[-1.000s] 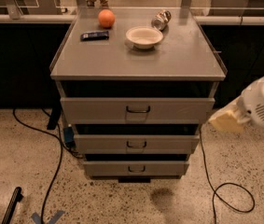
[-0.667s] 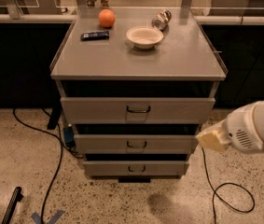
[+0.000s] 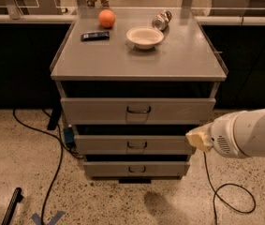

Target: Open top drawer

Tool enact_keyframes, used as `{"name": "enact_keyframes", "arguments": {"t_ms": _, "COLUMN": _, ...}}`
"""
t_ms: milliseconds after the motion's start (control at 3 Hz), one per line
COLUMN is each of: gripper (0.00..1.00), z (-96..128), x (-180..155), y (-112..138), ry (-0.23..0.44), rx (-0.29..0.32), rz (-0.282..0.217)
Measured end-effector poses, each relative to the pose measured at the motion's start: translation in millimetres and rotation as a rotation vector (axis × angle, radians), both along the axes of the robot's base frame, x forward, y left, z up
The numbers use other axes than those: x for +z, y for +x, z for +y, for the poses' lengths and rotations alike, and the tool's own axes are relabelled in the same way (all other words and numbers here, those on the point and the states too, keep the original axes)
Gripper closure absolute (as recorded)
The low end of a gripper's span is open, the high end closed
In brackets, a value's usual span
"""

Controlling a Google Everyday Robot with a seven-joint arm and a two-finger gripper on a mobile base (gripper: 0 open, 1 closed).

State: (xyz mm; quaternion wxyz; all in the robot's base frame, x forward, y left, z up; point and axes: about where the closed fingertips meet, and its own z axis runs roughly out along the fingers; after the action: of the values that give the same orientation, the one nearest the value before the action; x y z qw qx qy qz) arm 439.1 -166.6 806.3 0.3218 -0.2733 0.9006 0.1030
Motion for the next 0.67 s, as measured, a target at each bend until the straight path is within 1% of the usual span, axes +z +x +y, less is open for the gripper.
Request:
{"name": "enact_keyframes", "arguments": {"t_ms": 333, "gripper": 1.0, "z": -0.2, "x": 0.6, "y": 0.3, "ry": 0.0, "rx": 0.0, "rz": -0.001}}
{"name": "enact_keyframes", "arguments": {"t_ms": 667, "gripper": 1.0, "z": 0.3, "x": -6.6, "y": 3.5, "ry": 0.013, "rx": -0.056, "rz": -0.03}}
